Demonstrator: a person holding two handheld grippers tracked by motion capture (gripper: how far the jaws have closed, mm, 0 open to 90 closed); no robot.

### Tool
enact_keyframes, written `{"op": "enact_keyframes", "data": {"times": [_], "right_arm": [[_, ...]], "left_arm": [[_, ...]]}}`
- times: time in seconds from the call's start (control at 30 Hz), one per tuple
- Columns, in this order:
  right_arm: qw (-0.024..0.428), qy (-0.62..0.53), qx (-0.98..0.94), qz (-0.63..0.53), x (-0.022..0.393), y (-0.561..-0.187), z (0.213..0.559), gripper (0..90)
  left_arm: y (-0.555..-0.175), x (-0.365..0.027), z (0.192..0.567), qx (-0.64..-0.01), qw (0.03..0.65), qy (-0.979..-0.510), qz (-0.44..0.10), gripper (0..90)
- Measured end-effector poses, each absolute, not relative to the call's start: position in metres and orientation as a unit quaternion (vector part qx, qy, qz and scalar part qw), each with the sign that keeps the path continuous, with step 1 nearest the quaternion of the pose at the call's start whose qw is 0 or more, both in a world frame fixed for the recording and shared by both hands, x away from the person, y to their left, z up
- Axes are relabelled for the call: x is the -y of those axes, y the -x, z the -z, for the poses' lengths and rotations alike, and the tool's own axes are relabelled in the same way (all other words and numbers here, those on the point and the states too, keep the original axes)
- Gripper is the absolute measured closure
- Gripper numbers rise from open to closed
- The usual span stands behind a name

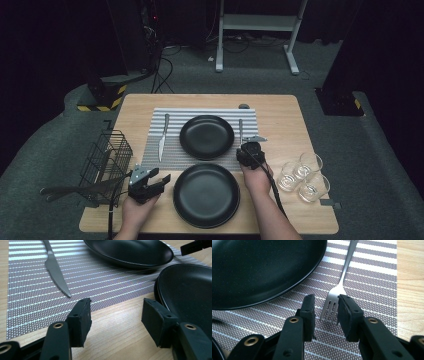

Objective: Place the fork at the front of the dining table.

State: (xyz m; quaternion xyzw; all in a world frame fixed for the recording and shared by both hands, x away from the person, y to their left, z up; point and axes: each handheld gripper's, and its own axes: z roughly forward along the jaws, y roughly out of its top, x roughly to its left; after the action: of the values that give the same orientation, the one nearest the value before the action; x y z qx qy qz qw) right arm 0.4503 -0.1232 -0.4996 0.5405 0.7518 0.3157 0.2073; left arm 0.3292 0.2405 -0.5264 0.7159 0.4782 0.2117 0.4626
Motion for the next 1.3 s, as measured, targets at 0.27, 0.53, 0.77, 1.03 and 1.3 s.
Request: {"op": "enact_keyframes", "data": {"times": [0.27, 0.53, 0.77, 1.03, 1.3], "right_arm": [[0.211, -0.54, -0.752, -0.313, 0.1241, -0.4513, 0.5004, 67.7], [0.212, -0.54, -0.752, -0.313, 0.1232, -0.4509, 0.5007, 67.8], [0.213, -0.539, -0.753, -0.312, 0.1232, -0.4509, 0.5007, 67.8], [0.213, -0.539, -0.753, -0.31, 0.1233, -0.4505, 0.5005, 67.3], [0.214, -0.537, -0.755, -0.309, 0.1237, -0.4498, 0.5003, 67.4]], "left_arm": [[-0.3292, -0.2404, 0.5264, -0.478, 0.463, -0.716, -0.212, 40.9], [-0.3292, -0.2404, 0.5264, -0.478, 0.462, -0.716, -0.212, 40.8], [-0.3292, -0.2404, 0.5264, -0.477, 0.462, -0.716, -0.212, 40.8], [-0.3292, -0.2406, 0.5264, -0.477, 0.462, -0.717, -0.213, 40.9], [-0.3293, -0.2405, 0.5264, -0.477, 0.461, -0.717, -0.213, 40.8]]}}
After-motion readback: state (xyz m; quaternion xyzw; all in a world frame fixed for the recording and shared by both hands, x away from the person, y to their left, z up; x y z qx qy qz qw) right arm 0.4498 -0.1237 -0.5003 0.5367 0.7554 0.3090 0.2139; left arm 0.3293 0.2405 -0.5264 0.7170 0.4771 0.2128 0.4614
